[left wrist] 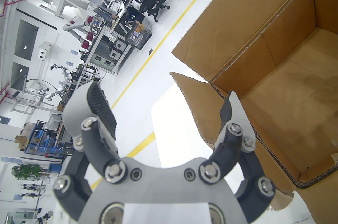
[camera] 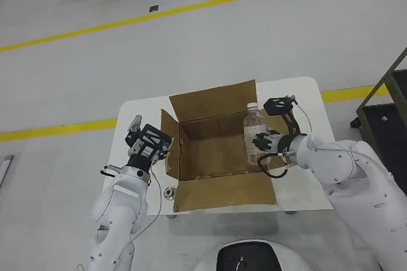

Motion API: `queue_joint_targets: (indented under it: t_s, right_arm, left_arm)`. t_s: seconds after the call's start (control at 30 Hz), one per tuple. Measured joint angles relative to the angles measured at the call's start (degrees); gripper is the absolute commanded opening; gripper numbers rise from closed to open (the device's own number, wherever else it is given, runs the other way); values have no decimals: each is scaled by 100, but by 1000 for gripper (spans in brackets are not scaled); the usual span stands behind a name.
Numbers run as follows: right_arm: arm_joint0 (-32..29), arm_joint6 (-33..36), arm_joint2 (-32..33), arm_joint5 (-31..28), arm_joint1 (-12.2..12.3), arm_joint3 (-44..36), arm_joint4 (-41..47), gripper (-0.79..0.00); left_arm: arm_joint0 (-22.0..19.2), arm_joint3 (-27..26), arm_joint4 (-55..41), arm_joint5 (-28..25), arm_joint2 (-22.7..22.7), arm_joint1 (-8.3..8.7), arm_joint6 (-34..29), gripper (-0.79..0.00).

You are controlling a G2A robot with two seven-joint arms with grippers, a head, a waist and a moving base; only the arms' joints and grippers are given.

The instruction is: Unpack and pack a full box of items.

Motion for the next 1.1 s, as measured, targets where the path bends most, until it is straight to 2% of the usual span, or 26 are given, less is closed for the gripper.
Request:
queue_joint_targets:
  t_s: [0.23, 0.37, 0.57, 0.7, 0.77, 1.1]
  right_arm:
    - [-48, -149, -101, -142, -5, 30, -35, -785]
    - [195, -512, -459, 144, -81, 377, -228, -785]
    - [1040, -1035, -1419, 1151, -372, 1669, -400, -785]
    - [1556, -1136, -1926, 1388, -600, 2562, -87, -785]
    - [1722, -1248, -2080, 1297, -701, 2863, 157, -785]
    - [2232, -1450, -2473, -261, -1121, 4086, 1873, -785]
  left_arm:
    - [0, 0, 0, 0, 0, 0, 0, 0]
    - [0, 0, 0, 0, 0, 0, 0, 0]
    - [0, 0, 0, 0, 0, 0, 0, 0]
    - [0, 0, 0, 0, 0, 0, 0, 0]
    - [0, 0, 0, 0, 0, 0, 0, 0]
    - [0, 0, 0, 0, 0, 0, 0, 0]
